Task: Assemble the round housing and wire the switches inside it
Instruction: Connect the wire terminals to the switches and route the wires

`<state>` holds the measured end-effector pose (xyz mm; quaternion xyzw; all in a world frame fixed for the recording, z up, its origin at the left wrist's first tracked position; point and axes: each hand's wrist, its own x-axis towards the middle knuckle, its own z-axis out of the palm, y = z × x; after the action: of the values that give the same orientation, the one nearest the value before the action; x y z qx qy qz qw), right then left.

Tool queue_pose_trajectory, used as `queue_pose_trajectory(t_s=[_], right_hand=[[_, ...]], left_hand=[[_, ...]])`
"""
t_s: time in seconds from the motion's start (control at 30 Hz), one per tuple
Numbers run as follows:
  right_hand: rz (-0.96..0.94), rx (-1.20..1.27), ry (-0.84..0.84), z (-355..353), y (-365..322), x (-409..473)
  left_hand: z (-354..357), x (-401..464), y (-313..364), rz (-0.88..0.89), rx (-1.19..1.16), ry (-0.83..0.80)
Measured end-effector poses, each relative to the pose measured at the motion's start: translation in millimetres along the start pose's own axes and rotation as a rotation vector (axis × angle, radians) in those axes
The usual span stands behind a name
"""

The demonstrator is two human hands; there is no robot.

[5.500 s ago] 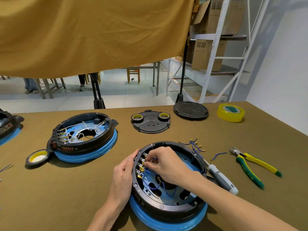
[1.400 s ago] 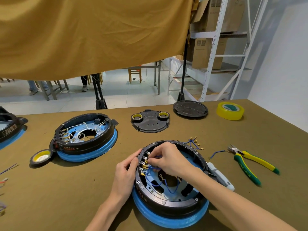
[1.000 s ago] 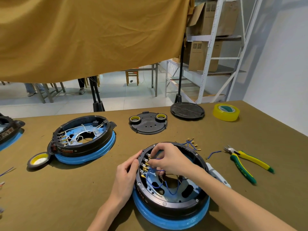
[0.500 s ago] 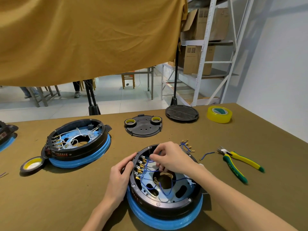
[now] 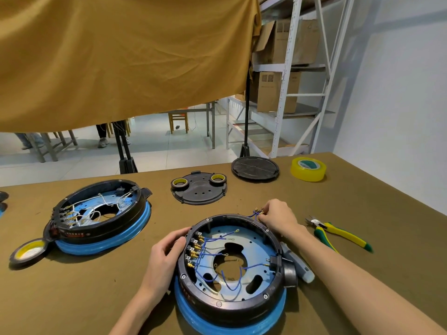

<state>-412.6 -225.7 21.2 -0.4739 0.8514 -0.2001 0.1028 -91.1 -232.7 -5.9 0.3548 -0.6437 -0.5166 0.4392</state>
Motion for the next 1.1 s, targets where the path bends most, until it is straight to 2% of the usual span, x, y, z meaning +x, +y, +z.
queue_pose_trajectory(t_s=[0.13, 0.23, 0.43, 0.53, 0.7, 0.8, 0.87, 1.0, 1.1], right_hand=[[0.019, 0.131, -0.005, 3, 3, 8], [-0.027, 0.207, 0.050, 4, 8, 7], [-0.107, 0.603, 0.041, -18, 6, 0], [-0.080, 0.673, 0.040, -29, 5, 1], [0.018, 0.650, 0.141, -32, 11, 19], [0.102, 0.745, 0.185, -30, 13, 27], [0.069, 0.672, 0.189, -29, 14, 26], [-0.094, 0.134, 0.242, -20, 13, 15], [-0.075, 0.044, 0.157, -11, 3, 7]], left_hand=[[0, 1, -2, -0.001, -0.004, -0.004], [0, 1, -2, -0.008, -0.003, -0.003], [0, 1, -3, -0.005, 0.000, 0.003], [-1, 0, -4, 0.001, 0.012, 0.008], [0, -1, -4, -0.005, 0.016, 0.012], [-1, -1, -3, 0.004, 0.019, 0.016], [-3, -1, -2, 0.004, 0.015, 0.013], [-10, 0, -1, 0.006, 0.022, 0.023], [-11, 0, -4, -0.005, 0.016, 0.040]])
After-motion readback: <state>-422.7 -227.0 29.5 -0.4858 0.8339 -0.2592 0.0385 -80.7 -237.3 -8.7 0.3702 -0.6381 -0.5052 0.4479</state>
